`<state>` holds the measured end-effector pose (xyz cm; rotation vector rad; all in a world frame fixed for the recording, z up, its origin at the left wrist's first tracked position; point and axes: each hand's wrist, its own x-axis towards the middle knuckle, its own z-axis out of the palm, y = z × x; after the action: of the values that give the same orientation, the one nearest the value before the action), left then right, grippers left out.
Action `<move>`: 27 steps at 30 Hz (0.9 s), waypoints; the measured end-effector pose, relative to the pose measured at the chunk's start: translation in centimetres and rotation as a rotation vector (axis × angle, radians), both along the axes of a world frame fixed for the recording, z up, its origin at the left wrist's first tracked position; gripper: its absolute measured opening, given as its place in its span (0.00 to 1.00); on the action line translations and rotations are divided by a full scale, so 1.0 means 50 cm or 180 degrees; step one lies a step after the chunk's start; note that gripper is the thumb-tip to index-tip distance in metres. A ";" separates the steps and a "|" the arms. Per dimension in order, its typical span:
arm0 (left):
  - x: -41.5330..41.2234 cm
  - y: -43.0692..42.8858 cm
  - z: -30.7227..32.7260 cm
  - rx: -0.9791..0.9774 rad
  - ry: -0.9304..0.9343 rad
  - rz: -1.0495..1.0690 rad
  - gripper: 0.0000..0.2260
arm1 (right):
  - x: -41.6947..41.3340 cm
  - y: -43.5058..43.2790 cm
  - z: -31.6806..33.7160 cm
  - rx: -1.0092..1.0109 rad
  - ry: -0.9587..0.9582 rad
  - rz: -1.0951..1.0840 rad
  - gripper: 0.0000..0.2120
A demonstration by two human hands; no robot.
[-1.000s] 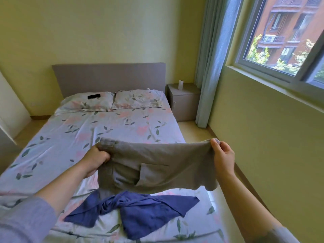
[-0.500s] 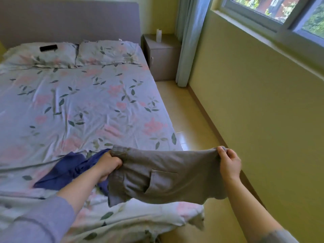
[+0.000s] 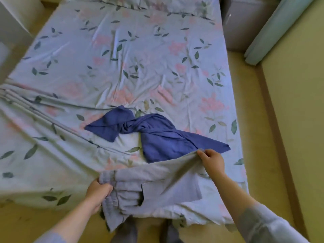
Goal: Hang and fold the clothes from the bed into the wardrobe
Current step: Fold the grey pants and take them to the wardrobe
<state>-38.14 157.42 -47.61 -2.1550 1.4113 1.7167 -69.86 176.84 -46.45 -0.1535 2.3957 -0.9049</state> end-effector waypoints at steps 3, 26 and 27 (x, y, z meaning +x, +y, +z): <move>0.065 -0.061 -0.076 -0.0034 -0.0158 0.0245 0.09 | 0.026 -0.137 -0.062 0.0018 0.0024 0.0357 0.18; 0.162 -0.183 -0.395 0.0588 0.0342 0.0259 0.28 | 0.299 -0.353 -0.300 -0.0121 0.0131 0.0779 0.13; 0.160 -0.180 -0.391 0.0541 0.0308 0.0224 0.28 | 0.322 -0.340 -0.301 -0.0164 -0.0133 0.0712 0.13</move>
<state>-30.16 148.40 -67.18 -2.0817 1.1730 1.9128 -53.76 159.82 -61.52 -0.4094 2.2631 -0.8559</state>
